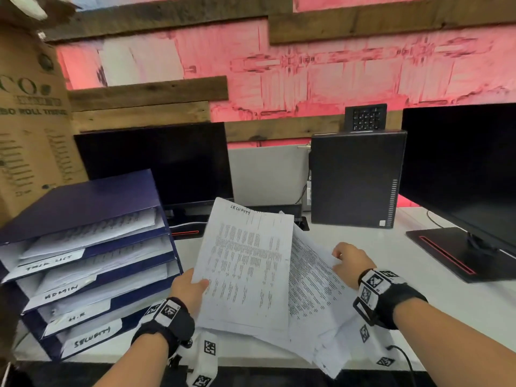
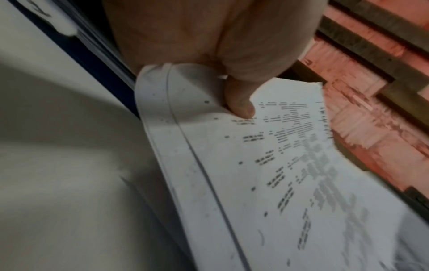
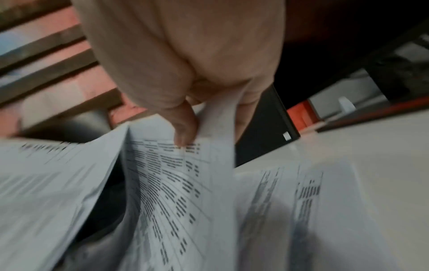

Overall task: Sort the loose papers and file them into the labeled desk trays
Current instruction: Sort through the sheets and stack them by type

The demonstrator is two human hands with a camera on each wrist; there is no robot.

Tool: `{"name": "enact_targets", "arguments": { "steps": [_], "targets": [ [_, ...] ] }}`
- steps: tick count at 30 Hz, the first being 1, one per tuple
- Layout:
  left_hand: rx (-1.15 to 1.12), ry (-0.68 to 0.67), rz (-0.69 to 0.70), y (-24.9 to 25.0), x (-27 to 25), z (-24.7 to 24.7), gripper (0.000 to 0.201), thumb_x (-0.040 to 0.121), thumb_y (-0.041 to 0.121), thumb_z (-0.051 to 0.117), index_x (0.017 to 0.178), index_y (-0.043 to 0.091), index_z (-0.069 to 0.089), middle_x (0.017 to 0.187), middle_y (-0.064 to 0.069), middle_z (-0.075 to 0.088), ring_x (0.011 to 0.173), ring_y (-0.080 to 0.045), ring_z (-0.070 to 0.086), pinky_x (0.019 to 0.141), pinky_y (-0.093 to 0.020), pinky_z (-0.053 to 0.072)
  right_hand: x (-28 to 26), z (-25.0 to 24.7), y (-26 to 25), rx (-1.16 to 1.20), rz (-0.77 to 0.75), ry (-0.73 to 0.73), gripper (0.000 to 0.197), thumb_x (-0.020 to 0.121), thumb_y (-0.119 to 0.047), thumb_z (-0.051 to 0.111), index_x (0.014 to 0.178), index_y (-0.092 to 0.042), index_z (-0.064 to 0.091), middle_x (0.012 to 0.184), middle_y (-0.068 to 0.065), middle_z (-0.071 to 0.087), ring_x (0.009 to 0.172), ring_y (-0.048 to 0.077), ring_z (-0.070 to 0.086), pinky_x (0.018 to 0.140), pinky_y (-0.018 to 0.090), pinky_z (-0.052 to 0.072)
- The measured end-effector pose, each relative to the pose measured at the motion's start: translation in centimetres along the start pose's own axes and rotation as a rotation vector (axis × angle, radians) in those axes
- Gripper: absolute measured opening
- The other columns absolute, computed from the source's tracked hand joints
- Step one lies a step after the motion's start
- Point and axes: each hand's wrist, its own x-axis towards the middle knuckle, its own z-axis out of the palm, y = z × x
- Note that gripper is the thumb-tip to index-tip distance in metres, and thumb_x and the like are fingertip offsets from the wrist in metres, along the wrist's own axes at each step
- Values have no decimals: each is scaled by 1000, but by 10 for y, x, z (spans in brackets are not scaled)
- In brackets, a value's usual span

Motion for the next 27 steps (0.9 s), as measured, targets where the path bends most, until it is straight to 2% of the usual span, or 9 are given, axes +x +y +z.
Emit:
{"name": "enact_targets", "arguments": {
  "steps": [3,5,7,10,13,18,20,22,27],
  "targets": [
    [16,11,9,-1,-7,-26,28,93,6,53,119,3,62,116,-15,65,90,-21,56,79,-26,42,-7,-17,-16,329,-5,130,18,85,-4,63,94,-14,52,99,3,58,82,22,56,73,27,43],
    [39,12,27,-2,-11,-42,28,93,7,52,119,4,62,116,-15,65,91,-22,56,79,-27,42,-15,-28,-29,525,-65,178,14,86,-3,64,97,-5,56,97,7,63,77,19,59,65,25,44],
    [49,14,41,-2,-15,-56,28,93,8,52,118,3,63,115,-14,65,93,-24,57,82,-28,43,-22,-34,-40,627,-133,171,13,87,-6,64,100,-6,60,94,6,67,74,10,62,58,19,44],
    [20,18,52,-3,-23,-73,26,93,8,51,115,9,64,112,-9,66,96,-22,58,84,-27,43,-29,-33,-55,684,-185,119,12,87,-11,65,98,-14,62,97,1,68,83,11,64,66,22,48],
    [7,34,69,-7,-30,-91,22,93,10,49,107,15,65,109,-5,67,97,-20,59,83,-28,44,-38,-26,-71,756,-201,76,15,87,-11,65,101,-13,62,98,2,69,88,15,66,74,28,51],
    [-25,104,59,-17,-38,-117,22,93,5,50,109,8,65,105,-5,65,96,-21,57,82,-26,41,-46,-11,-86,886,-202,46,14,87,-7,64,101,-10,63,99,7,71,89,21,69,84,41,55],
    [-56,142,50,-22,-38,-127,21,92,5,51,108,8,65,107,-7,66,98,-22,57,83,-28,41,-47,-7,-91,888,-201,23,13,87,-7,64,99,-12,63,98,7,72,88,23,69,85,43,55],
    [-93,152,42,-25,-38,-136,18,91,5,52,103,10,65,109,-10,66,98,-24,58,84,-30,42,-48,-3,-97,876,-212,13,11,87,-7,64,95,-13,62,96,6,71,86,21,69,81,39,55],
    [-103,146,74,-27,-41,-146,16,92,3,51,93,13,63,101,-6,63,97,-24,56,83,-29,41,-48,5,-105,867,-211,-6,11,87,-10,65,97,-13,62,96,6,71,85,21,69,79,37,55]
  ]
}}
